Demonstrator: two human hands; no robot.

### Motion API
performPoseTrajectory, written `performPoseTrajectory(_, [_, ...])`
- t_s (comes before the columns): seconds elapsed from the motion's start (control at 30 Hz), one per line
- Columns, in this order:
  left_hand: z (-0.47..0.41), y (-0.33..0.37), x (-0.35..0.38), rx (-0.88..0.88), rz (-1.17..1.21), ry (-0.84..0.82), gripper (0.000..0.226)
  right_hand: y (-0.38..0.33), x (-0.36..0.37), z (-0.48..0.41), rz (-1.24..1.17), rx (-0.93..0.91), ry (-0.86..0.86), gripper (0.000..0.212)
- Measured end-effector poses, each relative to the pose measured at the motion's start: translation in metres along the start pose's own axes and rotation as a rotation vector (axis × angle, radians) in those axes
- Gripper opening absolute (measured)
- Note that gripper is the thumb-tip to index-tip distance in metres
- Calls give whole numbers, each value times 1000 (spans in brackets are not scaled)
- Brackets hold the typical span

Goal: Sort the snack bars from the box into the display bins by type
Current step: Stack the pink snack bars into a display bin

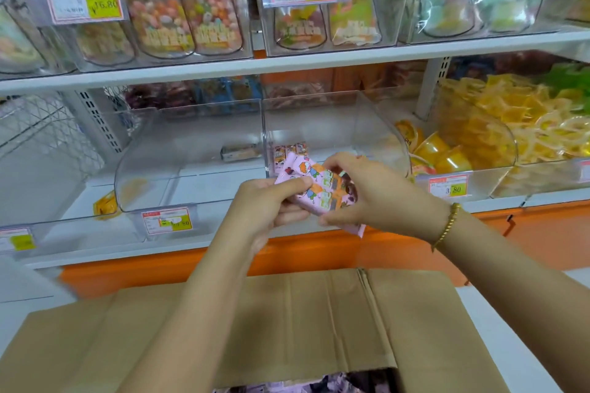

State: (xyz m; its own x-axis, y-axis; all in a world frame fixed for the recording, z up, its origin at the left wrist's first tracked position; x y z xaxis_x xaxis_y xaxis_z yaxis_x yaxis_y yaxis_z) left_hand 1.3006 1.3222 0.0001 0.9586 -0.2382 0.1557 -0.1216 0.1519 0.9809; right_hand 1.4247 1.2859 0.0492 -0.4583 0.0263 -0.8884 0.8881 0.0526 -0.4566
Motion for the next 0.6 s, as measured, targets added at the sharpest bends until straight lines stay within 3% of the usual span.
performPoseTrajectory(0.1, [-25, 22, 2, 90, -81, 14, 16, -6, -17, -30, 110, -6, 180, 54])
performPoseTrajectory(0.17, [-40, 47, -16, 264, -459, 132, 28, 18, -24, -68, 149, 139, 193, 37])
performPoseTrajectory(0.23, [-44, 65, -32, 398, -808, 248, 44, 53, -22, -106, 161, 333, 120, 40])
performPoseTrajectory(0.27, [-47, 62, -35, 409, -864, 237, 45, 69, -16, -123, 172, 417, 61, 42])
performPoseTrajectory(0.4, [-59, 24, -43, 375, -795, 109, 42, 107, 28, -172, 250, 563, -163, 31])
performPoseTrajectory(0.5, [-63, 8, -61, 387, -631, 134, 40, 110, 49, -197, 265, 575, -213, 26])
performPoseTrajectory(0.6, [-63, -9, -69, 374, -467, 139, 39, 121, 59, -218, 287, 638, -192, 55])
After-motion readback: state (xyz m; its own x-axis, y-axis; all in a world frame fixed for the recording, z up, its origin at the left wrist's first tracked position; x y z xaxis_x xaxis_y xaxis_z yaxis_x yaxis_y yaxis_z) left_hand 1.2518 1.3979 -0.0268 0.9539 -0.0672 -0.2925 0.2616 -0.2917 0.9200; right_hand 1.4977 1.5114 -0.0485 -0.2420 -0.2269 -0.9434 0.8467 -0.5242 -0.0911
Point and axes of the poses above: each hand's wrist, its own z-axis away from the middle knuckle, its own x-axis out of the palm, y = z × x, the point moved 10 cm from there along -z, towards the middle knuckle, and after that the axes turned 8 degrees about x, right-handed, at the moved point
